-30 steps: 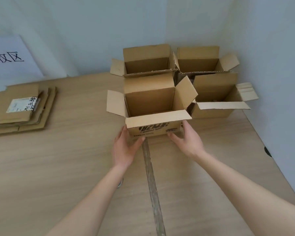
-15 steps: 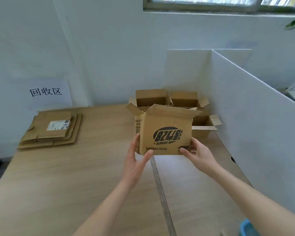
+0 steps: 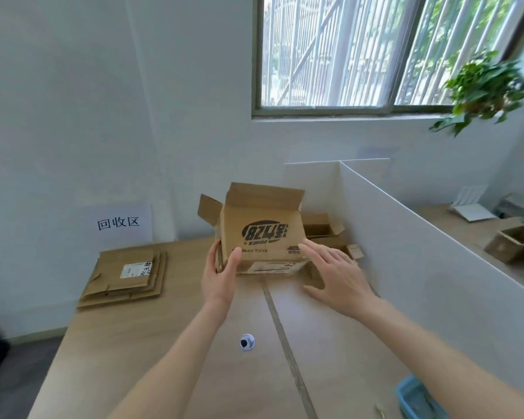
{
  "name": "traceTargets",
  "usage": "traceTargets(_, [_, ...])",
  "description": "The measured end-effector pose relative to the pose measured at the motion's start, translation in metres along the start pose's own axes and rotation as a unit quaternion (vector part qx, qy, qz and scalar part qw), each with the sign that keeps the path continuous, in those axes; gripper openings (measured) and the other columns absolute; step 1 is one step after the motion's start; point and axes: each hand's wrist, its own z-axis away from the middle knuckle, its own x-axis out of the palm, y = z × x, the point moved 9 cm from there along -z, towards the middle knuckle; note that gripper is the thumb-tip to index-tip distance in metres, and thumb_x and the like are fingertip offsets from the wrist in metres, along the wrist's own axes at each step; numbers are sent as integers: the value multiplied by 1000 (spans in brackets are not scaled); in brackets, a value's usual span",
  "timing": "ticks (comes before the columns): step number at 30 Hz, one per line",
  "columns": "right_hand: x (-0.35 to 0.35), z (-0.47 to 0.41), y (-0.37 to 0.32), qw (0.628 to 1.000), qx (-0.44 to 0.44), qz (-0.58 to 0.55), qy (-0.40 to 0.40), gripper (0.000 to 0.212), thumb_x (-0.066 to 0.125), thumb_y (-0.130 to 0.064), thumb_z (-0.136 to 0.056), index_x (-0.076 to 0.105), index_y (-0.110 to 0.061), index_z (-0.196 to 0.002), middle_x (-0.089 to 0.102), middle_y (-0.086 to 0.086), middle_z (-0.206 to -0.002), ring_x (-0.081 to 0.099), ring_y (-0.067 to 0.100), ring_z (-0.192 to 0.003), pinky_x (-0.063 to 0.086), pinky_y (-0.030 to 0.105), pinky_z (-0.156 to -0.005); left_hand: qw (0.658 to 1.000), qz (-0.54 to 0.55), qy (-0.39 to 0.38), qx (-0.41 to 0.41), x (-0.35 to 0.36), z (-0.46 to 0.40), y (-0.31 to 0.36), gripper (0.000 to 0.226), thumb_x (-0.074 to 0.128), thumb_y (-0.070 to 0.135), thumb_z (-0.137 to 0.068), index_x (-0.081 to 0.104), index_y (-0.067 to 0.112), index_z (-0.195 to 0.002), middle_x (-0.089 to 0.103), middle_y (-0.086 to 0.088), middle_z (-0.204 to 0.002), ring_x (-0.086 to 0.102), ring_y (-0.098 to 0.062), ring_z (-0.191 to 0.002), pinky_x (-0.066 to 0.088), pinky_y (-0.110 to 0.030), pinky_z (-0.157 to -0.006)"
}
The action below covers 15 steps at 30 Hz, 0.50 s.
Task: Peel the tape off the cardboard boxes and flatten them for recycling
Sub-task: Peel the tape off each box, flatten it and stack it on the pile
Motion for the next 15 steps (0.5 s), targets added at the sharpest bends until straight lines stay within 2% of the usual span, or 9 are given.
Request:
traceTargets(1, [-8, -1, -15, 999, -25, 21, 13, 97, 67, -61, -85, 11, -34, -160, 10, -12, -168, 20, 14, -154, 17, 38, -126, 1000, 9, 7, -9, -3, 5, 9, 64, 72, 76, -68, 50, 62, -127, 63, 11, -129, 63, -18, -116, 54, -48, -101])
traceTargets(3, [-25, -5, -37, 995, -56, 63, 44, 110, 75, -60, -79, 7, -32, -161, 6, -3, -170, 11, 19, -156, 19, 47, -126, 999, 37, 9, -32, -5, 14, 23, 66, 72, 77, -64, 52, 60, -125, 64, 9, -129, 64, -18, -113, 57, -45, -95])
traceTargets(5, [-36, -11, -52, 990, -76, 100, 61, 120, 82, -56, -72, 5, -32, -162, 7, 5, -170, 10, 26, -156, 17, 51, -125, 996, 66, 1, -63, -2, 22, 35, 57, 73, 75, -65, 55, 60, -117, 66, 7, -123, 66, -19, -107, 62, -40, -81])
traceTargets(7, [-43, -17, -63, 983, -92, 134, 82, 126, 86, -50, -68, 5, -31, -162, 9, 9, -168, 13, 32, -155, 12, 53, -125, 990, 88, -16, -105, 3, 28, 46, 51, 75, 70, -72, 58, 53, -116, 68, 3, -117, 68, -24, -103, 63, -39, -74])
traceTargets(9, [-56, -25, -67, 972, -94, 173, 127, 122, 85, -41, -68, 9, -30, -162, 15, 12, -166, 20, 36, -152, 10, 57, -123, 981, 106, -42, -160, 12, 36, 55, 47, 76, 65, -75, 62, 42, -114, 69, -4, -114, 69, -30, -101, 63, -44, -73])
traceTargets(11, [-70, -33, -68, 959, -94, 212, 160, 121, 85, -34, -68, 9, -31, -162, 21, 13, -163, 27, 37, -148, 15, 60, -121, 970, 116, -72, -202, 16, 42, 65, 47, 78, 65, -74, 63, 39, -110, 71, -10, -113, 71, -37, -99, 63, -49, -75])
traceTargets(13, [-79, -39, -71, 951, -106, 237, 169, 120, 86, -30, -67, 12, -31, -161, 28, 13, -157, 34, 37, -142, 20, 61, -118, 970, 92, -97, -201, 16, 45, 74, 61, 75, 73, -72, 59, 39, -119, 71, -14, -114, 71, -41, -99, 61, -54, -79])
traceTargets(15, [-85, -40, -74, 954, -111, 226, 162, 119, 82, -21, -61, 18, -29, -160, 35, 13, -149, 38, 37, -136, 21, 60, -115, 984, 10, -103, -145, 10, 43, 82, 80, 66, 85, -68, 46, 45, -135, 65, -10, -130, 67, -40, -110, 57, -56, -88])
